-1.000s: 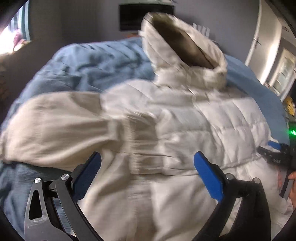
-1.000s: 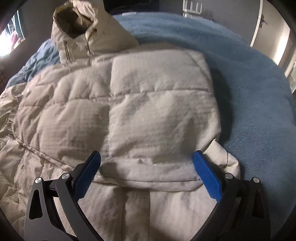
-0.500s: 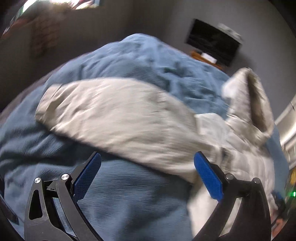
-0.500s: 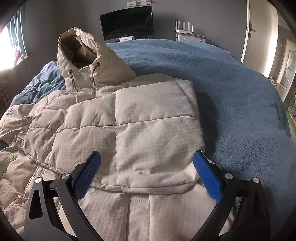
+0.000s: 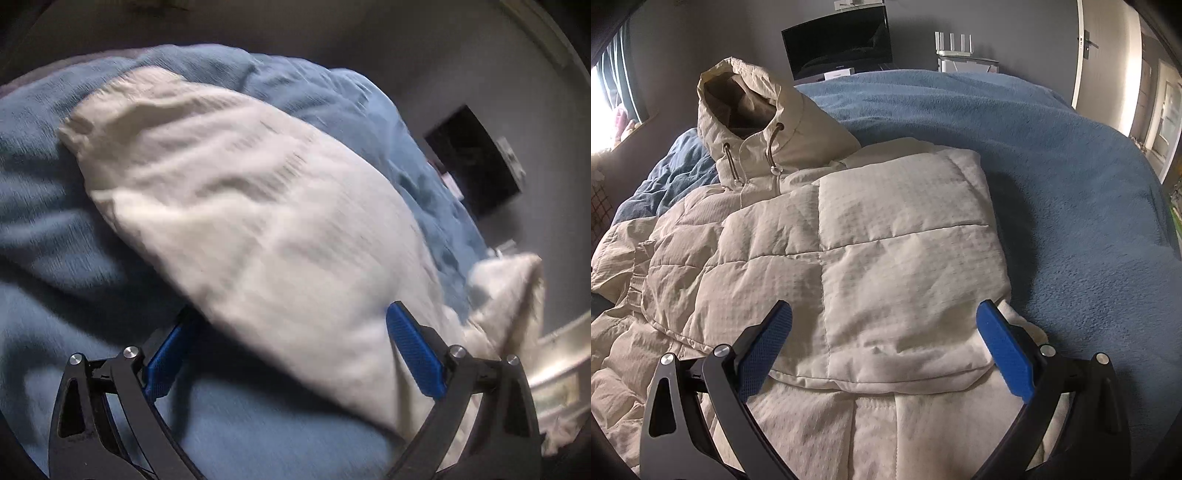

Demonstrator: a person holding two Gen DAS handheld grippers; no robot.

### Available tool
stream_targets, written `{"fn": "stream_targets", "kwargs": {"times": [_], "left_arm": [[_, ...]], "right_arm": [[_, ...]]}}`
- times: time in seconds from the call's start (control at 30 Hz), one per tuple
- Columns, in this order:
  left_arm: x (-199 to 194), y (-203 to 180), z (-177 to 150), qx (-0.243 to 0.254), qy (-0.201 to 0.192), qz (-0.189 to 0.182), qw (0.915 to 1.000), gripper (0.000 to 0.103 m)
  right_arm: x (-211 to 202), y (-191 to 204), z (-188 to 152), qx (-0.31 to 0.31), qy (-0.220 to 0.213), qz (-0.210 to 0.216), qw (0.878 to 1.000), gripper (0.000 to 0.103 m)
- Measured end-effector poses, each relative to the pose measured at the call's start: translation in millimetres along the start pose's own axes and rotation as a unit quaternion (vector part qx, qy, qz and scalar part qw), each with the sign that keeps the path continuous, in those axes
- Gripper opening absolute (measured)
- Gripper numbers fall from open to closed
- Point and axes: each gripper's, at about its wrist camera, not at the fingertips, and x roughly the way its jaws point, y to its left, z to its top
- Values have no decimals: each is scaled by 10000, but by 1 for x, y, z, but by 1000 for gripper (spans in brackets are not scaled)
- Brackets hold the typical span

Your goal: Fold large clothes

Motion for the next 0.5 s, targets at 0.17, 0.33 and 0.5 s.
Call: {"fn": "stream_targets", "kwargs": {"times": [0.17, 0.33, 0.5], "left_arm": [[-6, 0, 18, 49, -572, 233, 9981, 64], [-31, -23, 33, 890, -955, 522, 9901, 20], [-79, -67, 35, 1555, -1455, 213, 9768, 13]], "right_arm": [[6, 6, 0, -103, 93, 16, 9999, 96], [7, 9, 1, -170, 76, 87, 9998, 96], [8, 11, 2, -206, 52, 156, 9997, 96]]}}
